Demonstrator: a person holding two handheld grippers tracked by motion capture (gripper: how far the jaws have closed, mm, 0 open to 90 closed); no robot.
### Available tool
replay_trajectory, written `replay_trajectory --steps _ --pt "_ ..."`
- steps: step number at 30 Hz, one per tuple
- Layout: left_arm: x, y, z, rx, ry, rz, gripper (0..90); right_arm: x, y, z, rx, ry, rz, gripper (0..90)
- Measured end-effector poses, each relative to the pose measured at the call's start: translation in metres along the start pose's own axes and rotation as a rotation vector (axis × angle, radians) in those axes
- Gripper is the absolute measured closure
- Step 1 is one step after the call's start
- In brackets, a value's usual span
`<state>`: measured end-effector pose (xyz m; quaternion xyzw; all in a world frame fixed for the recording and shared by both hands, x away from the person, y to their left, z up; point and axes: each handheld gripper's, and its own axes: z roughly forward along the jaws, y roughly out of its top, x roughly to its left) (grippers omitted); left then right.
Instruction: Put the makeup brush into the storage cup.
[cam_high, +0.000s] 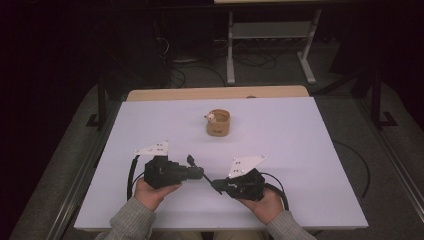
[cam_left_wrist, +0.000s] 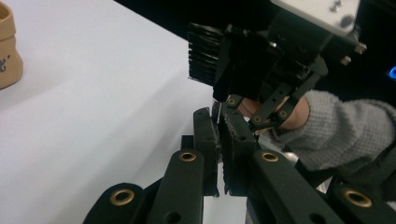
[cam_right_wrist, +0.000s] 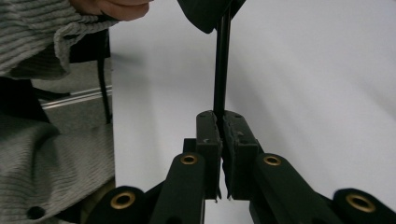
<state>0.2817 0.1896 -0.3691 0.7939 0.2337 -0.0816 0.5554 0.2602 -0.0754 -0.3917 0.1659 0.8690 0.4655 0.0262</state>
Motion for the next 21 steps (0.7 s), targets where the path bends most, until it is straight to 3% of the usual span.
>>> replay_trajectory --steps 4,6,9,12,13,17,21 --pt "-0.003 0.005 0.001 0.019 0.016 0.034 85.7 -0.002 0.003 0.0 0.028 0.006 -0.008 77.5" --pt "-0.004 0.007 0.001 0.028 0.026 0.036 85.7 -0.002 0.008 0.0 0.052 -0.013 -0.042 73.2" --pt "-0.008 0.011 0.004 0.061 0.044 0.072 85.7 -0.001 0.015 0.002 0.079 -0.024 -0.081 70.0" --pt "-0.011 0.013 0.005 0.078 0.048 0.093 85.7 0.001 0.02 0.003 0.078 -0.029 -0.093 71.0" --pt "-0.013 0.015 0.005 0.079 0.04 0.105 85.7 0.0 0.024 0.002 0.086 -0.017 -0.087 75.6" --pt "-0.013 0.016 0.003 0.065 0.026 0.102 85.6 0.0 0.025 0.001 0.073 -0.004 -0.064 84.5" --pt "-0.011 0.016 0.002 0.068 0.011 0.089 84.4 0.0 0.023 0.001 0.054 0.005 -0.048 84.8"
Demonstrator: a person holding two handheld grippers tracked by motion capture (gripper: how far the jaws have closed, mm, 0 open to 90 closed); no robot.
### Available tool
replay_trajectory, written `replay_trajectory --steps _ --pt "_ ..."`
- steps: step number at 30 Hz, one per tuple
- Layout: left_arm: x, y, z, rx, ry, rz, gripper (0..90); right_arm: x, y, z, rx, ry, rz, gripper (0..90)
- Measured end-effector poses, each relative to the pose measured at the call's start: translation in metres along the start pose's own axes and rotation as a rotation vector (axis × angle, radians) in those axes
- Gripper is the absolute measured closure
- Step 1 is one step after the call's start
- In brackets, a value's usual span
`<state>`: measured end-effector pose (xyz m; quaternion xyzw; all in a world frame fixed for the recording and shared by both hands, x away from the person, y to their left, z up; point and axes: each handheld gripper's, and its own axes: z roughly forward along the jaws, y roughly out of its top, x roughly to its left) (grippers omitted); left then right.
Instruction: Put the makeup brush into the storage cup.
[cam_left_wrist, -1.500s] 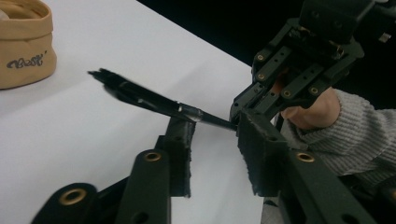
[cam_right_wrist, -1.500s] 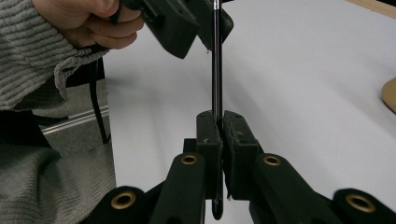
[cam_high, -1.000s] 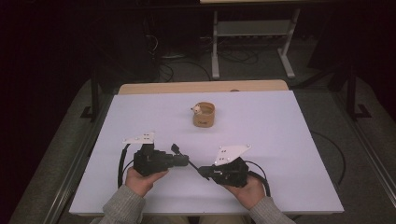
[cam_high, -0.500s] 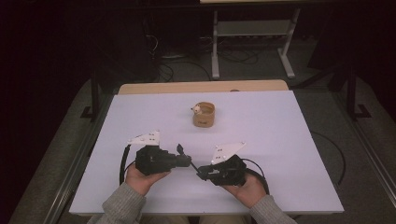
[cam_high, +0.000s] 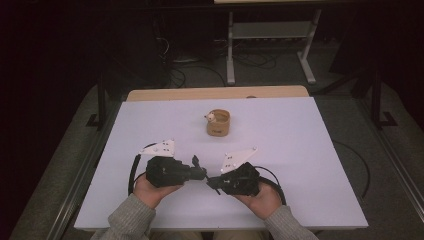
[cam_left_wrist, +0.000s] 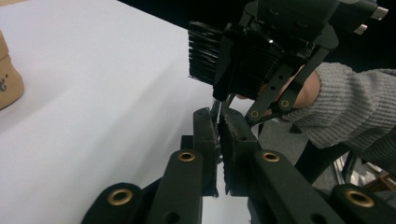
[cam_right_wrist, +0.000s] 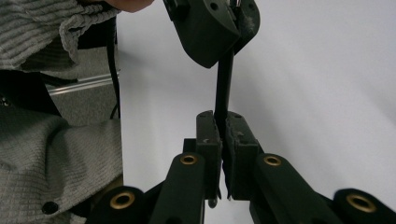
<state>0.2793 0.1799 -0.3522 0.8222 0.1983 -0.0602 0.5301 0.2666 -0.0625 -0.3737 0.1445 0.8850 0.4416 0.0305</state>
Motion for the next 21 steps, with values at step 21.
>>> replay_trajectory --steps 21 --pt "0.004 0.006 -0.003 -0.009 0.004 -0.015 83.9 -0.001 -0.011 0.014 -0.124 0.074 0.122 84.9"
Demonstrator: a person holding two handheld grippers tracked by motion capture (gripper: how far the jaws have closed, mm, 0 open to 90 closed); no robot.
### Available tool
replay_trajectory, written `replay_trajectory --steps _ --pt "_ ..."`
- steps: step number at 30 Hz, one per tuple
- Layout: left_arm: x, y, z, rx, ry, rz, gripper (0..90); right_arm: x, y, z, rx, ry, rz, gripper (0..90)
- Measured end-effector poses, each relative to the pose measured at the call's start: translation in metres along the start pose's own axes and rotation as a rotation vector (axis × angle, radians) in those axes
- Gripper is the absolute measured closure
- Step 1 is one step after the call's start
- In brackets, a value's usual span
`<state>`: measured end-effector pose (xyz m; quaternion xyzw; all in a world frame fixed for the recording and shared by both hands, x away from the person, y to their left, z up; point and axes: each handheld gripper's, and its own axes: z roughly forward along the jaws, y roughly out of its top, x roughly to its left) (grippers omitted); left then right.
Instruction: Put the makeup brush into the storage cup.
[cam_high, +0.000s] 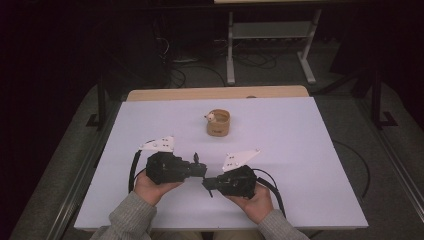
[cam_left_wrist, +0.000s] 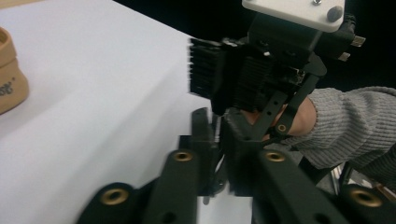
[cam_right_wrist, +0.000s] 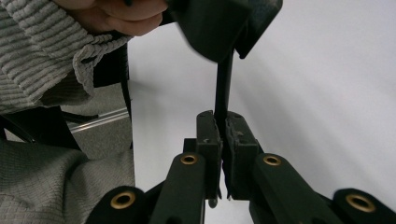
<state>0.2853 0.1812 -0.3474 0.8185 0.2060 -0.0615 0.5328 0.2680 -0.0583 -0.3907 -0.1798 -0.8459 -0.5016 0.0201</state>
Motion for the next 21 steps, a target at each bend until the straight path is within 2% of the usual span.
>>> replay_trajectory --steps 5,7,8,10,12,14,18,21 --pt "-0.002 0.0 0.0 0.01 0.013 0.004 84.8 0.0 0.001 0.002 0.011 -0.001 -0.004 83.1" --pt "-0.003 0.0 0.0 0.018 0.029 0.016 84.9 -0.001 0.003 0.003 0.028 -0.006 0.001 74.3" --pt "-0.004 0.001 0.0 0.024 0.036 0.015 84.9 -0.002 0.004 0.003 0.033 0.002 0.005 72.7" --pt "-0.006 0.004 -0.001 0.051 0.063 0.039 84.9 -0.002 0.009 0.001 0.047 -0.004 -0.003 72.0" --pt "-0.007 0.005 -0.001 0.058 0.073 0.044 84.9 -0.001 0.011 0.001 0.051 -0.004 0.005 71.9" --pt "-0.009 0.008 0.001 0.08 0.09 0.061 84.9 0.0 0.018 0.001 0.081 -0.015 -0.01 72.0" --pt "-0.011 0.009 0.004 0.1 0.101 0.071 85.0 -0.001 0.022 0.0 0.092 -0.016 -0.008 71.3" --pt "-0.013 0.011 0.006 0.106 0.101 0.079 85.0 -0.003 0.024 0.001 0.105 -0.018 0.002 75.7"
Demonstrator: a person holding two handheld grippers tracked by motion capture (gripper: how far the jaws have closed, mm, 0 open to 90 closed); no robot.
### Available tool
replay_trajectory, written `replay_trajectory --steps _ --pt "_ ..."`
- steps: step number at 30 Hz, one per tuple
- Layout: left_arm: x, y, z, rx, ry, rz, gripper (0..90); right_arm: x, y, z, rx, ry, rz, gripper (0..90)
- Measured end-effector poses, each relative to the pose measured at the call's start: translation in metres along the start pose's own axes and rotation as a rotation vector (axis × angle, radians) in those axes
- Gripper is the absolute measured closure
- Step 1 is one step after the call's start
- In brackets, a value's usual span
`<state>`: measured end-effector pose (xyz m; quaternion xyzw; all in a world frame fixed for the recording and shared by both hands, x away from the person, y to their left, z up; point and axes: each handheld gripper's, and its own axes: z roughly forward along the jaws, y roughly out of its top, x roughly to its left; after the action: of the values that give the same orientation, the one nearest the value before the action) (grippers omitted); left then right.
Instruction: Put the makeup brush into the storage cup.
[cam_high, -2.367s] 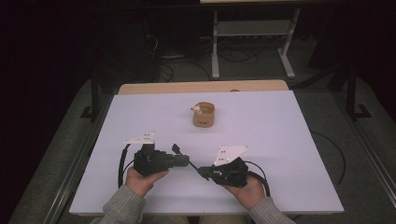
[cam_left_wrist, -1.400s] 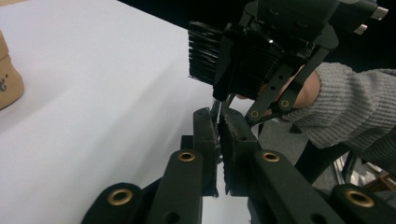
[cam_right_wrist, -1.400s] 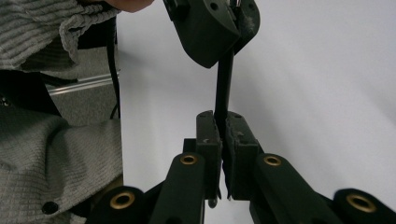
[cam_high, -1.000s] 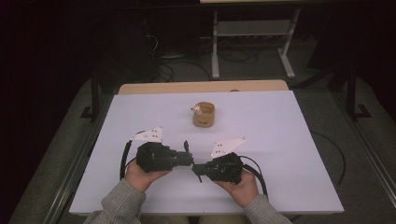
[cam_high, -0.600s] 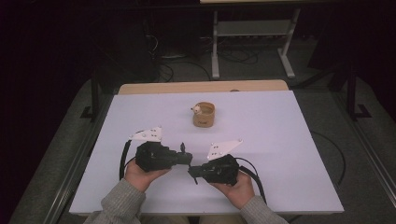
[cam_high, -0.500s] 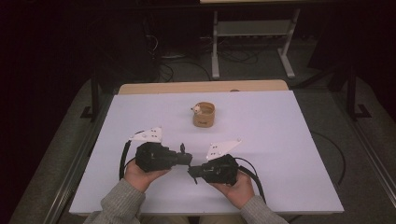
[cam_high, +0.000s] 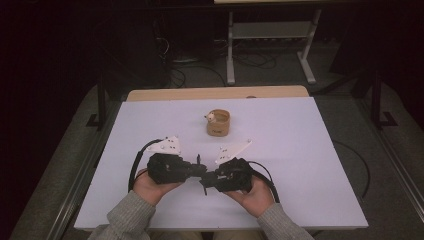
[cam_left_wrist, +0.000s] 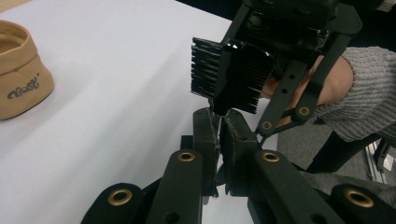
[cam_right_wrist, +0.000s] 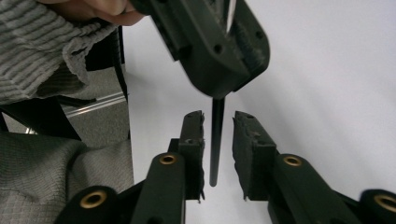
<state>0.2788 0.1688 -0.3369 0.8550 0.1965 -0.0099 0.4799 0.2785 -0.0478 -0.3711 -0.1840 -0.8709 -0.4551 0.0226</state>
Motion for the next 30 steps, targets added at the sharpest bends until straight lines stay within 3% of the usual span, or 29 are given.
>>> replay_trajectory --steps 3,9,12,20,30 --pt "-0.002 0.001 0.001 0.007 0.002 0.003 84.9 0.0 0.0 0.0 -0.001 0.01 0.005 82.2" --pt "-0.002 0.0 0.0 0.01 0.01 0.021 83.5 0.003 0.0 0.003 -0.005 0.017 -0.016 84.3" --pt "-0.002 -0.001 -0.002 0.005 0.021 0.023 74.4 0.001 -0.001 0.002 -0.011 0.028 -0.002 84.5" --pt "-0.001 -0.009 -0.018 -0.028 0.065 0.002 68.7 -0.006 -0.011 -0.004 -0.004 0.014 0.015 84.5" --pt "0.004 -0.031 -0.023 -0.001 0.113 -0.032 63.3 -0.025 -0.02 -0.019 -0.011 -0.004 0.071 84.6"
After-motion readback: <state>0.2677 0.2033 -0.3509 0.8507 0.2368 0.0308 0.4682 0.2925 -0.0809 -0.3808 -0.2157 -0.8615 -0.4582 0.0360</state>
